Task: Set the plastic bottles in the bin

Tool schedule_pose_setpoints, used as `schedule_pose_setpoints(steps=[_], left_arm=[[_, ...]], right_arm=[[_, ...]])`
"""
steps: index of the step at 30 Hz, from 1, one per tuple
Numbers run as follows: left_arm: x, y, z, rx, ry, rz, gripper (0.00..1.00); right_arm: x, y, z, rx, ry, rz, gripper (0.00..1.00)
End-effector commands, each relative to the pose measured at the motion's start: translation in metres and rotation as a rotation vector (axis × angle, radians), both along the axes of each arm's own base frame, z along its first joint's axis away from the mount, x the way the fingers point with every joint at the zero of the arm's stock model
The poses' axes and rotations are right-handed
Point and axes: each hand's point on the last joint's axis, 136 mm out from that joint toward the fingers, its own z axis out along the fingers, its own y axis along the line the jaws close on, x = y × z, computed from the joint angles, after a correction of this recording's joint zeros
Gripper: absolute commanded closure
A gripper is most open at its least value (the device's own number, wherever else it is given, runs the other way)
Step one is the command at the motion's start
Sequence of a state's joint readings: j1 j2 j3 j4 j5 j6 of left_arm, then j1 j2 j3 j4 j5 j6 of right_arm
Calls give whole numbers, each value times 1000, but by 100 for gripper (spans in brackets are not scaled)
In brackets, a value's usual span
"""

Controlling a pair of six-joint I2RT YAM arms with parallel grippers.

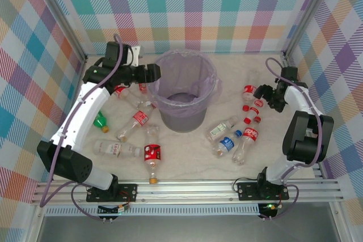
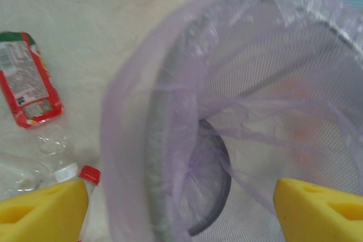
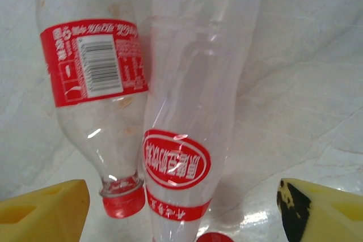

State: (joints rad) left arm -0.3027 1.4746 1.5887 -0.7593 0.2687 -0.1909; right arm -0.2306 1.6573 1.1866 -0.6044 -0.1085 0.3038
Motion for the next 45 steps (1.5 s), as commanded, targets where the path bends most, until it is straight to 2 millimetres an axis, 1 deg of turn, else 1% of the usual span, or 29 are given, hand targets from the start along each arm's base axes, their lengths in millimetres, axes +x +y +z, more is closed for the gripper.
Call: schedule_pose_setpoints(steps=[1,4,6,7,11,14,16,18,20,21,24,27,30,33,35,39,41,43,45], left_arm=[[-11,-1,-12,30,23,-13,20],[-13,-4,-20,36,28,-24,25],[-15,-6,-27,48,29,-27,27],[-16,-9,-31,51,33,-28,28],[-16,-15,-38,54,37,-43,30],[-10,-17,-42,53,41,-33,31],[-7,-19,-42,28,42,-14,32],[-4,-23,-39,7,25,-7,32],[-2,-27,-36,10,20,-13,32],[-1,-28,-35,19,24,-20,32],[-1,-29,-34,39,28,-40,32],[-1,-27,-35,65,30,-43,32],[2,-27,-35,67,23,-41,32],[1,-31,-34,42,24,-53,31],[-5,-32,-34,26,22,-66,31],[-12,-22,-31,44,-22,-39,31],[-13,-19,-30,56,-31,-35,31],[-15,-19,-29,52,-31,-39,31],[-16,-20,-28,44,-29,-41,31]], right_arm=[[5,-3,-10,49,-20,-19,18],[10,2,-17,88,-24,-5,26],[11,6,-25,111,-22,2,34],[11,5,-29,109,-22,-2,36],[16,4,-42,113,-16,-1,34],[21,6,-53,137,3,7,26],[22,6,-56,138,7,4,28],[21,6,-58,135,7,-6,32],[19,5,-58,128,13,-8,33],[18,4,-58,123,14,-9,33],[15,4,-57,113,13,-2,39],[10,0,-51,86,15,10,43],[5,-7,-32,59,-18,-7,46],[1,-13,-1,22,-86,-28,46],[-3,-15,22,-7,-129,-35,46],[-10,-14,64,-35,-206,-28,46],[-15,-9,82,-21,-250,-24,46],[-18,4,97,28,-308,8,45],[-24,20,116,86,-379,49,44]])
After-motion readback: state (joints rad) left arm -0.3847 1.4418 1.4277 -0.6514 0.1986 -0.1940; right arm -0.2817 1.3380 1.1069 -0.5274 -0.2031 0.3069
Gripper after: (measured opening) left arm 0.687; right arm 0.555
